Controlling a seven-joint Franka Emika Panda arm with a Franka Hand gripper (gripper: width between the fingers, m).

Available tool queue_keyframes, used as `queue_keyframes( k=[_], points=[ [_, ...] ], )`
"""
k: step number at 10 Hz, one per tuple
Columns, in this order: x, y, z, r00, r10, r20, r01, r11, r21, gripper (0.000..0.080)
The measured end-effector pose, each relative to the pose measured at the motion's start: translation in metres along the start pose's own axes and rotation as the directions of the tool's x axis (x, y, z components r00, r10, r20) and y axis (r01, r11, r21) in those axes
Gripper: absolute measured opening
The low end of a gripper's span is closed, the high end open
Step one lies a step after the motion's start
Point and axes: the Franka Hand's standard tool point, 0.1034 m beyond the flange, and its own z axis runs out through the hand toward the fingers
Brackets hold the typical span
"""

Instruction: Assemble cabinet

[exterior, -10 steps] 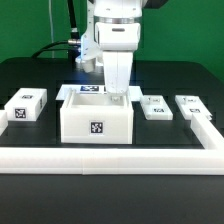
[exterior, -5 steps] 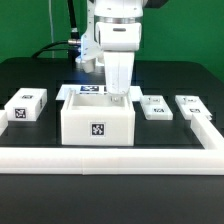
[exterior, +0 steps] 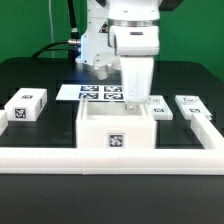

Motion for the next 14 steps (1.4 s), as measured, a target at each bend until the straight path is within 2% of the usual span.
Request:
queue_keyframes(
  k=[4, 6, 13, 14],
  points=[
    [-0.002, 0.001, 0.0, 1.0, 0.004, 0.0, -0.004, 1.0, -0.001, 0.0035],
    [0.003, 0.003, 0.0, 1.0, -0.003, -0.003, 0.003, 1.0, -0.004, 0.0035],
    [0.073, 0.015, 0.001, 0.999, 0.049, -0.015, -0.049, 0.999, -0.007, 0.0035],
    [0.078, 0.018, 0.001, 0.999, 0.042, -0.014, -0.042, 0.999, -0.004, 0.0035]
  ],
)
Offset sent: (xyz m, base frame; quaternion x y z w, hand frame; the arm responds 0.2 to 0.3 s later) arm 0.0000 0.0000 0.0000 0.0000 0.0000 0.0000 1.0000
